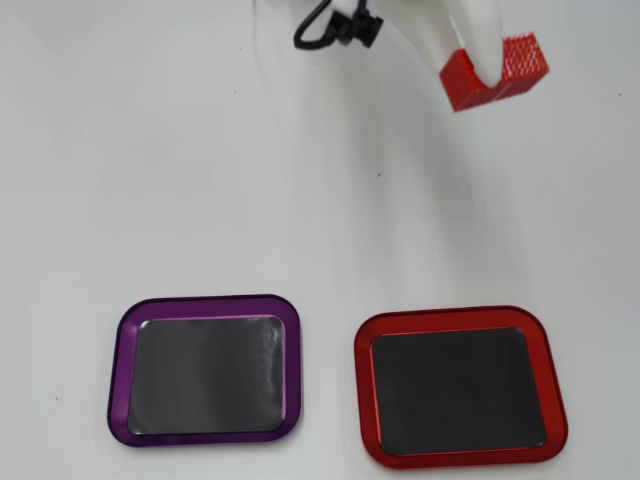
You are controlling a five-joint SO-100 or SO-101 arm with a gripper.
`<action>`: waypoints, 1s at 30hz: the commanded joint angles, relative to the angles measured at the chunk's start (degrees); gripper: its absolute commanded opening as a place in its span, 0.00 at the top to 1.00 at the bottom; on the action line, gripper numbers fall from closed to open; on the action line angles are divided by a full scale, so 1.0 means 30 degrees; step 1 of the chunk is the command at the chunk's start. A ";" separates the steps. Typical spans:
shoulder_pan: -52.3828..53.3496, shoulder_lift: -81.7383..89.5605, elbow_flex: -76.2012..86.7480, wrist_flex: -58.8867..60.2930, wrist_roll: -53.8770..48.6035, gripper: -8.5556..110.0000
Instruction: Grasp a red block and put it in the left red dish.
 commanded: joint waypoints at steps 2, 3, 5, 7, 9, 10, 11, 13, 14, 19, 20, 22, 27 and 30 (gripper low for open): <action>0.0146 -0.4102 -0.2959 -0.1289 -0.0146 0.93; 0.0176 -0.5332 -0.3926 -0.1289 -0.0146 0.93; 0.0088 -0.7676 -0.6064 -0.1172 -0.0117 0.93; 0.0059 -0.9814 -0.8320 -0.1113 0.0586 0.93; 0.0059 -1.1719 -1.0693 -0.0352 0.1494 0.93; 0.0059 -1.2598 -1.1982 0.0293 0.1816 0.93; 0.0059 -1.3477 -1.3389 0.0996 0.2080 0.93; 0.0088 -1.5088 -1.6113 0.2344 0.2520 0.93; 0.0117 -1.5937 -1.7402 0.2900 0.2695 0.93; 0.0176 -1.9775 -2.2793 0.5215 0.2813 0.93; 0.0176 -2.0391 -2.3555 0.5684 0.2813 0.93; 0.0088 -2.1387 -2.4785 0.6533 0.2783 0.93; 0.0059 -2.2939 -2.5752 0.7207 0.2783 0.93; 0.0088 -2.3027 -2.5693 0.7236 0.2754 0.93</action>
